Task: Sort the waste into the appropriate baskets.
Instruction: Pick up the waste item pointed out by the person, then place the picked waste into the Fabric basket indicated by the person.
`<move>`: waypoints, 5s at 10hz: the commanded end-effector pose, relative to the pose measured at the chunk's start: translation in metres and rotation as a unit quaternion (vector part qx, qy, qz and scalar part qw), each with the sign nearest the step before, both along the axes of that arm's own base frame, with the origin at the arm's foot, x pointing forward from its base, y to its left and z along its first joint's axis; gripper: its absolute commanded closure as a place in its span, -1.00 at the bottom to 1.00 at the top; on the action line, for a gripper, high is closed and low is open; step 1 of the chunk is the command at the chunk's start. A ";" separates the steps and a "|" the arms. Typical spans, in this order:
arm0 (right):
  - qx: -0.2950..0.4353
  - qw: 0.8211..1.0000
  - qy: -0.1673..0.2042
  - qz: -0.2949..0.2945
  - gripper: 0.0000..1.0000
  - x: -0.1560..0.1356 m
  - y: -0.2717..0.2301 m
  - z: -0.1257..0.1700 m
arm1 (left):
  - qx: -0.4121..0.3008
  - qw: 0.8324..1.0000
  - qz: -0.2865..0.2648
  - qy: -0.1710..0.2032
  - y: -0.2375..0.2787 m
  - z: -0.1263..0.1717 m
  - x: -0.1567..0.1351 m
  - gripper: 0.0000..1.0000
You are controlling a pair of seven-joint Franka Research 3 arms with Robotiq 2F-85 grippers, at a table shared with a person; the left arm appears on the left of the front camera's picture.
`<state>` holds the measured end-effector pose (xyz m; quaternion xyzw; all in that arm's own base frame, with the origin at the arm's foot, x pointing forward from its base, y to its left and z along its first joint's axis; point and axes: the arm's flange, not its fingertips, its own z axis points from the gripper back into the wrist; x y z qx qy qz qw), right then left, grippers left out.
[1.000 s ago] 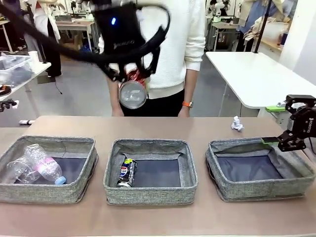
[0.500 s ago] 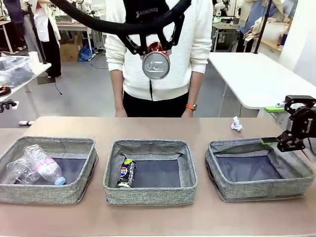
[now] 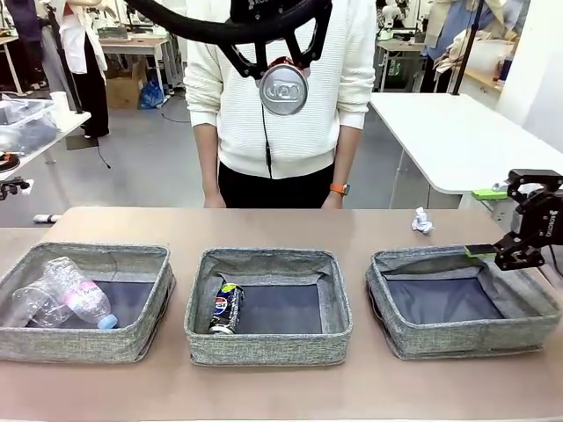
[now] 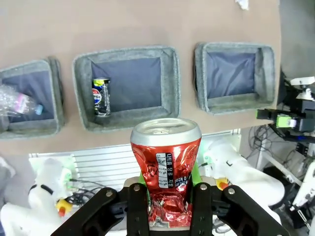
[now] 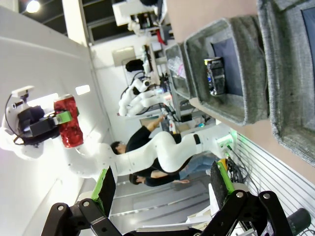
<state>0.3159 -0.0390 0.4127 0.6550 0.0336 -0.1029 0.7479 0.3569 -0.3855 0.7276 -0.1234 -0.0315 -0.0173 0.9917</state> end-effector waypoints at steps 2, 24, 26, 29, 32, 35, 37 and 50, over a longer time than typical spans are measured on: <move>0.000 1.000 -0.010 0.005 -1.00 -0.005 -0.001 0.000 | 0.000 1.000 0.005 -0.018 -0.002 0.002 -0.011 0.34; 0.000 1.000 -0.010 0.005 -1.00 -0.005 -0.001 0.000 | 0.000 1.000 0.005 -0.018 -0.002 0.002 -0.011 0.34; 0.000 1.000 -0.010 0.005 -1.00 -0.005 -0.001 0.000 | 0.000 1.000 0.005 -0.018 -0.002 0.002 -0.011 0.34; 0.000 1.000 -0.010 0.005 -1.00 -0.005 -0.001 0.000 | 0.015 1.000 -0.001 -0.023 0.001 -0.036 -0.007 0.34; 0.000 1.000 -0.010 0.005 -1.00 -0.005 -0.001 0.000 | 0.048 0.999 0.007 -0.015 0.011 -0.192 0.008 0.34; 0.000 1.000 -0.010 0.005 -1.00 -0.005 -0.001 0.000 | 0.053 0.999 0.003 0.008 0.015 -0.278 0.034 0.34; 0.000 1.000 -0.010 0.005 -1.00 -0.005 -0.001 0.000 | 0.041 0.999 -0.010 0.018 0.014 -0.289 0.039 0.34; 0.000 1.000 -0.010 0.005 -1.00 -0.005 -0.001 0.000 | -0.045 0.982 -0.166 0.082 0.039 -0.252 0.028 -1.00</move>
